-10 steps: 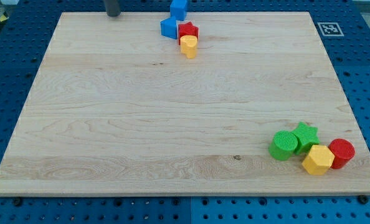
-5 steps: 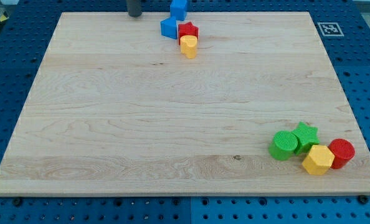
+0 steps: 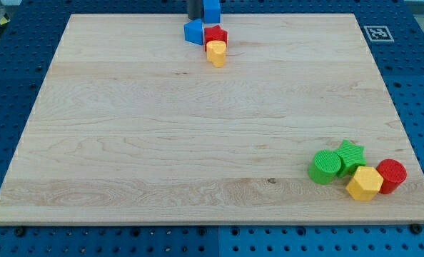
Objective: Slide the blue cube to the right side
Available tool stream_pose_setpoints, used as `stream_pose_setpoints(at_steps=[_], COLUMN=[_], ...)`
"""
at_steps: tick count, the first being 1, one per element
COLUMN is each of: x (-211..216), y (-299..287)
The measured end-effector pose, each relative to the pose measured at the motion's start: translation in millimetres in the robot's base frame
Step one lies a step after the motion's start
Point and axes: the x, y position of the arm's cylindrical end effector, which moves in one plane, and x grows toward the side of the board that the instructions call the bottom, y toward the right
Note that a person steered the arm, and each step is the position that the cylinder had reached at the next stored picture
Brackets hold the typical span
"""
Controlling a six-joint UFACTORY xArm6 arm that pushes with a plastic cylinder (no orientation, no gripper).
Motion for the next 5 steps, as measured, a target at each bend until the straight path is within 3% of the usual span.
stream_pose_setpoints(at_steps=[5], x=[0], y=[41])
